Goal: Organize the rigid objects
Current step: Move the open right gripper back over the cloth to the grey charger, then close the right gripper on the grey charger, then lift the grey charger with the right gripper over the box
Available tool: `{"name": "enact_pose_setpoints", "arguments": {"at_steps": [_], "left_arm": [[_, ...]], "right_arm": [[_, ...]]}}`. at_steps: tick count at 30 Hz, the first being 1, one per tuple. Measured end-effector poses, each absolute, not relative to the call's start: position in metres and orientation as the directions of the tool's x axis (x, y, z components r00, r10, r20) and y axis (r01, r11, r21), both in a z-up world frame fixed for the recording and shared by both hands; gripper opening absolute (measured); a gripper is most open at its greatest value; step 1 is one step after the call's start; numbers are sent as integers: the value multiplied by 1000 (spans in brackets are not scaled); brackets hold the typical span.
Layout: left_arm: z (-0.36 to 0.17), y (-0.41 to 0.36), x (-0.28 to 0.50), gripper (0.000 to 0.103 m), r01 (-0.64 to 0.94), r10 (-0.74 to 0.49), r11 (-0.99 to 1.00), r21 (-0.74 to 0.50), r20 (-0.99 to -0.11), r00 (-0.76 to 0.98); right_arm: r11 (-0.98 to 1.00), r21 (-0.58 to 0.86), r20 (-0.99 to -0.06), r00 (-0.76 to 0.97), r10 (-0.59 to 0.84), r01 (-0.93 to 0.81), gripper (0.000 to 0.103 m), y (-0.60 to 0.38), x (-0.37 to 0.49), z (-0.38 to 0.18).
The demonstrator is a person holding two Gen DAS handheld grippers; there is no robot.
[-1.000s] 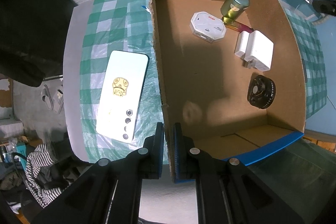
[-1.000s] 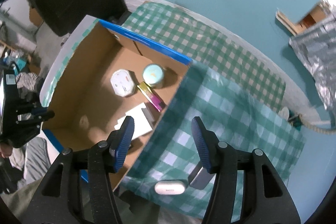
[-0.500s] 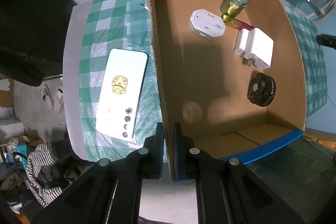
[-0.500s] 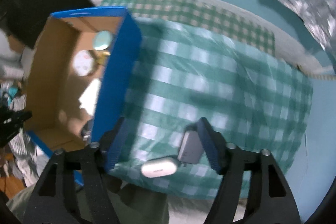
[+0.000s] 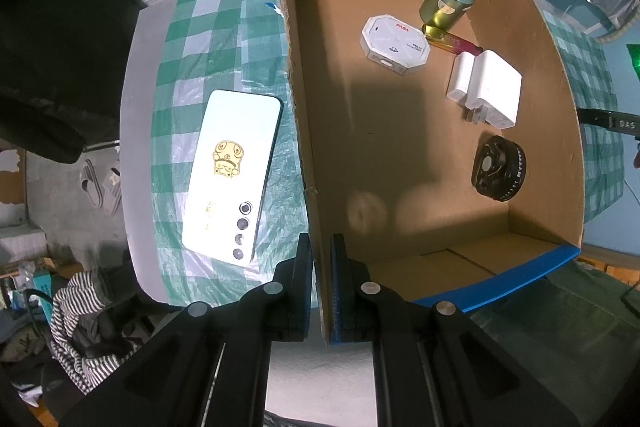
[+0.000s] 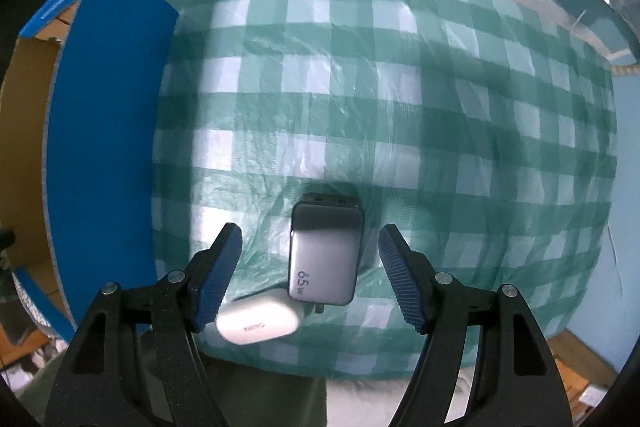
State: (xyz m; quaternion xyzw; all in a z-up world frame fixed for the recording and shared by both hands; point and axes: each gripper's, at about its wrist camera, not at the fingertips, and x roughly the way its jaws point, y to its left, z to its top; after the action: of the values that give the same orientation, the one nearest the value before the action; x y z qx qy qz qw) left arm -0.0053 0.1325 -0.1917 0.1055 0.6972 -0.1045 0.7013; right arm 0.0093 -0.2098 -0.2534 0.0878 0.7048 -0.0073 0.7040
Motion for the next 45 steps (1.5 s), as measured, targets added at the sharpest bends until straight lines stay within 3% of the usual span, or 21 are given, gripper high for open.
{"name": "enact_pose_setpoints", "arguments": {"at_steps": [17,19,21,26,45], "left_arm": [[-191,132,-2,8,292,-2,956,0,-1000,6],[-191,132,-1,8,290,-2,957,0,-1000,8],[-191,132,-1,8,288,-3,957,-1,-1000,8],[-191,132,-1,8,286,-3,958,-1,-1000,8],[-196,130,0,8,276,9,961,7,-1000,-7]], "right_arm": [[987,79,-995,-48,87,143,71,-209,8,-289],[986,79,-995,-49,87,144,67,-209,10,-291],[985,87,-994,-53,96,147,54,-209,11,-293],[988,60,-995,-76,71,139,44,-204,9,-302],[994,88,-996,-29,90,69,41,-197,3,-269]]}}
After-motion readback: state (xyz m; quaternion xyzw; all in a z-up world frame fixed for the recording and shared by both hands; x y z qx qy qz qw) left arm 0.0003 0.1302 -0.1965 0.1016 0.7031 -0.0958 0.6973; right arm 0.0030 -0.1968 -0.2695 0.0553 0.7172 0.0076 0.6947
